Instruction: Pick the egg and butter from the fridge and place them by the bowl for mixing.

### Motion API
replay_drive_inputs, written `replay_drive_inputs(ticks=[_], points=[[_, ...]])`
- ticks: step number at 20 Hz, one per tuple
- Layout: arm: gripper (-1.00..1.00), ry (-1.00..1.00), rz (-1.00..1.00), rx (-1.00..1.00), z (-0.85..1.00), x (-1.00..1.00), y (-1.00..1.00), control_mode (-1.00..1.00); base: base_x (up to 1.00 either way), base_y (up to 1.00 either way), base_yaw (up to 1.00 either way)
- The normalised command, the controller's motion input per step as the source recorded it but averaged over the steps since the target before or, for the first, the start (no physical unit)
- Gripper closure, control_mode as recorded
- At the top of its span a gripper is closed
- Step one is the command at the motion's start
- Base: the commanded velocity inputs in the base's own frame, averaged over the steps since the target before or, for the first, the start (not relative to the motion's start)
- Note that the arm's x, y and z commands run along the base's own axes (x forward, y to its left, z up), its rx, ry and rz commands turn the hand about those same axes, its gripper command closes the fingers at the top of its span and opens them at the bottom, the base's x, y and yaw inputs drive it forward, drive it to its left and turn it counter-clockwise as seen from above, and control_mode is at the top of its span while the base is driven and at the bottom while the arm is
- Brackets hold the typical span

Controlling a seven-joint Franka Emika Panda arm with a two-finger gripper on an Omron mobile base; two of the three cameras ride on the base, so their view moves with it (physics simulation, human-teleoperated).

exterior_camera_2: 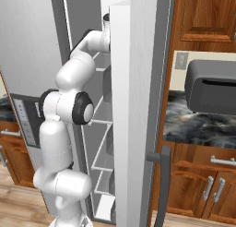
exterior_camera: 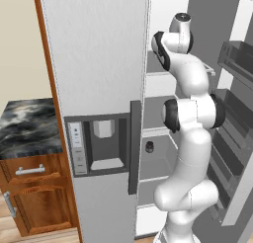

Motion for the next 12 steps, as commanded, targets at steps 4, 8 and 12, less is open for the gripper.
replay_drive_inputs(ticks=[4,8,12], points=[[-1.00,0.05,-0.03,0.00,-0.17,0.02,0.00,-1.00,0.00,0.00,0.00],[-1.00,0.04,-0.05,0.00,-0.07,-0.01,0.00,-1.00,0.00,0.00,0.00],[-1.00,0.03,-0.03,0.02,-0.07,0.03,0.00,-1.00,0.00,0.00,0.00]])
